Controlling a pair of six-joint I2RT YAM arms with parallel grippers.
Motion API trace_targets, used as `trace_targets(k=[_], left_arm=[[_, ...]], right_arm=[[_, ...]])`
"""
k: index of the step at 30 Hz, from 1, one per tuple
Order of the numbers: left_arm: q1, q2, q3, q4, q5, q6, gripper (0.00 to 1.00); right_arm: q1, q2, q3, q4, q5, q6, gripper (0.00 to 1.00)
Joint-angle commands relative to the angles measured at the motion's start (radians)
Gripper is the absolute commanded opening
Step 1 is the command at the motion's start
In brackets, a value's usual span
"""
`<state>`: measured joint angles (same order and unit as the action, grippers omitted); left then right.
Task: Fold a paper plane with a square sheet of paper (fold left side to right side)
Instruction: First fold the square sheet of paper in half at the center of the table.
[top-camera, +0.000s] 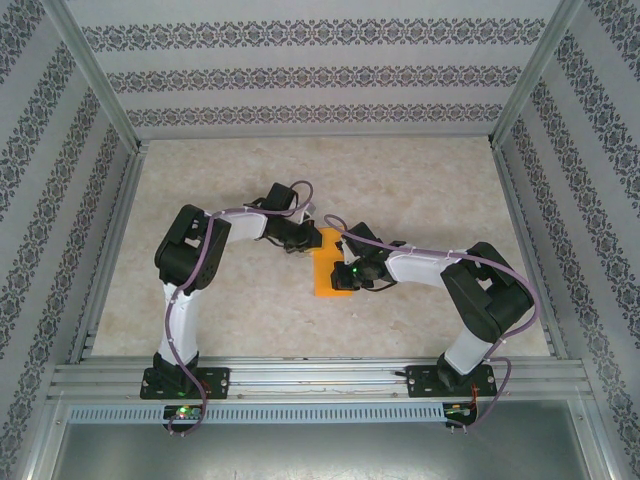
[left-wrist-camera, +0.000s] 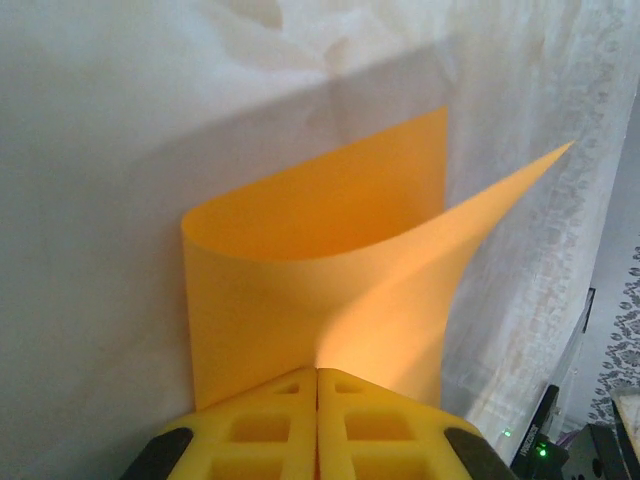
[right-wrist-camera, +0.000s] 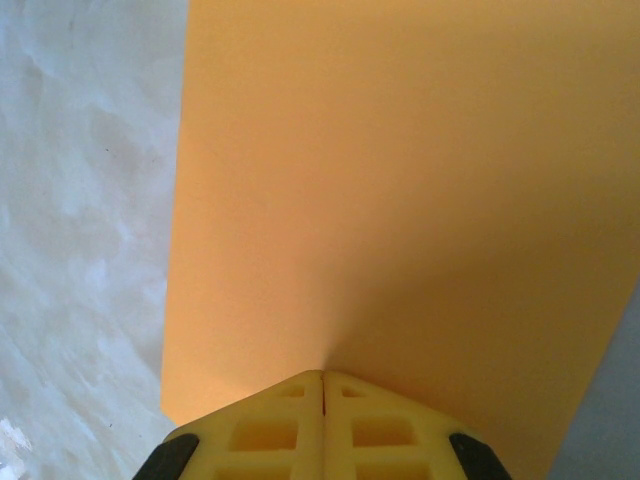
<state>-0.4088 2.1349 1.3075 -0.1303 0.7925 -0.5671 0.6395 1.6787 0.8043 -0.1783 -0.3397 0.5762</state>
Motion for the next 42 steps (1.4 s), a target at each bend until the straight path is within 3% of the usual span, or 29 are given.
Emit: trace_targets(k=[1, 29, 34, 42], left_arm=[[0.079, 0.077, 0.06, 0.195, -0.248, 0.025, 0.09], [0.083, 0.093, 0.18, 0.13, -0.294, 0.058, 0.09], [0.081, -0.024, 0.086, 0.16, -0.283, 0.068, 0.09], [0.023, -0.272, -0.231, 0.246, -0.198, 0.023, 0.09]], right_arm=[[0.011, 0.049, -0.048, -0.18, 0.069, -0.002, 0.0], [0.013, 0.033, -0.042, -0.185, 0.064, -0.012, 0.0], [0.013, 0.026, -0.043, -0.179, 0.067, -0.017, 0.0], [0.001, 0.024, -0.033, -0.177, 0.062, -0.066, 0.0]])
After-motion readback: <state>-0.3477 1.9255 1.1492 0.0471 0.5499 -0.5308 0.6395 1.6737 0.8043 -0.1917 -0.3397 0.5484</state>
